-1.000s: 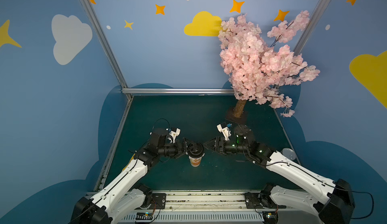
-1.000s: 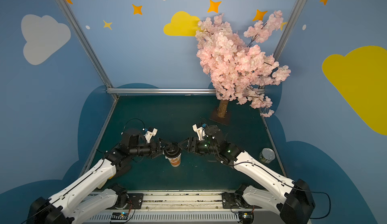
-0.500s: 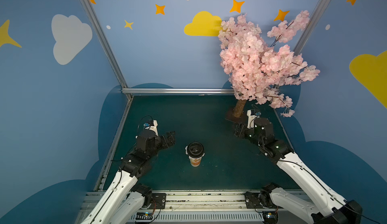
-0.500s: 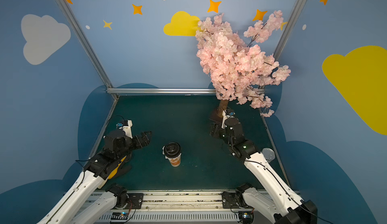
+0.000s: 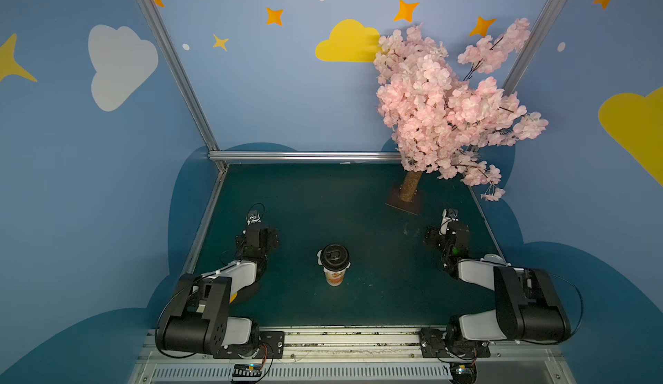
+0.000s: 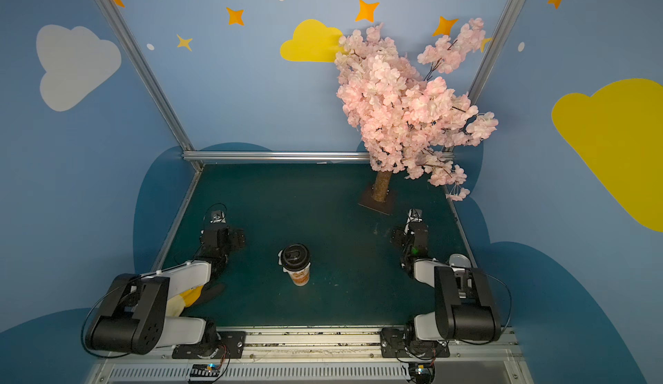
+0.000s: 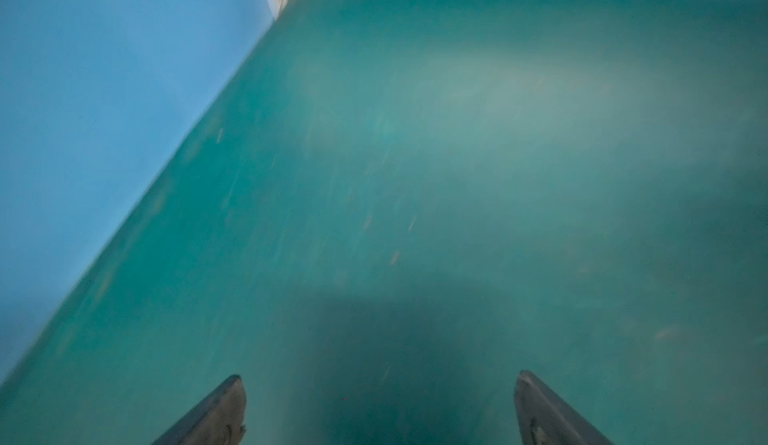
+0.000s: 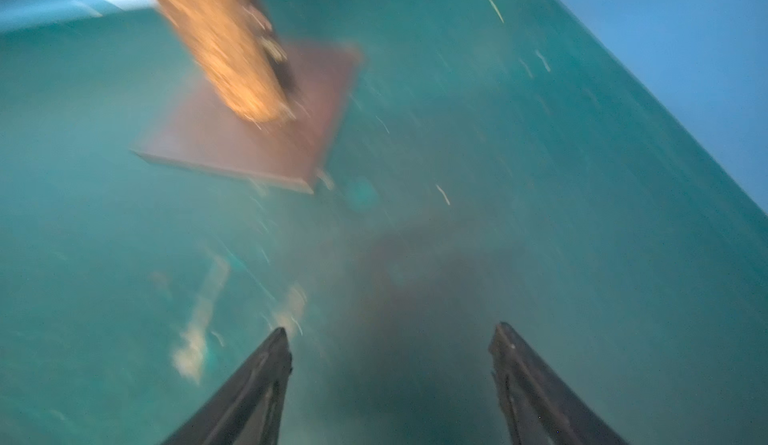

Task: Put the leak-proof paper on the milk tea cups
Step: Reset both arms

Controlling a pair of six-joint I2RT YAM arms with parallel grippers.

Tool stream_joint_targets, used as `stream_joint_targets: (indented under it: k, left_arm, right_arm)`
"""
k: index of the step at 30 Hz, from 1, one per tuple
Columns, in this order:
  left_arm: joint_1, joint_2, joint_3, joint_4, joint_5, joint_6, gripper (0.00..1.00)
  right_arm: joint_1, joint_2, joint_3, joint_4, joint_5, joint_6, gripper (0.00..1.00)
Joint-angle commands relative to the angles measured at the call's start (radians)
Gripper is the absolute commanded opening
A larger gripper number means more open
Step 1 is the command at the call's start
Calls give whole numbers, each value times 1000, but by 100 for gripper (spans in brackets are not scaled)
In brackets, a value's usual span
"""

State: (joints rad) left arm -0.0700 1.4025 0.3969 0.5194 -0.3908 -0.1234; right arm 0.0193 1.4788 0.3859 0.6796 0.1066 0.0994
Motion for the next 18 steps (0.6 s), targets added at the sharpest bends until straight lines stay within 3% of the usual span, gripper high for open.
stream_joint_targets:
  k: [1,2,4,5,7,10,12,14,15,18]
  left_arm:
    - [33,167,-56,449,124,87,100]
    - [33,214,-67,570,114,111,100]
    - [40,103,9,229,126,73,100]
    - [43,141,-7,309,78,57,100]
    - [32,175,-48,456,115,86,100]
    - [30,132,-30,353,152,107,100]
    - [54,142,21,261,206,97,100]
    - [66,153,37,244,220,75,100]
    - [69,155,39,244,226,74,100]
    - [68,144,29,256,225,77,100]
  right_arm:
    - [-6,75,-39,304,-110,-82,77]
    - [-9,31,-7,166,-108,-72,77]
    - [-12,64,-29,254,-108,-68,78]
    - [-13,79,-36,300,-112,-70,78]
    - [-13,32,1,151,-111,-69,78]
    - [-10,71,-26,268,-106,-72,78]
    - [-8,36,0,158,-105,-73,78]
    - [-5,59,-18,226,-101,-75,78]
    - [0,62,-20,239,-82,-76,87]
    - [20,44,0,170,-38,-83,87]
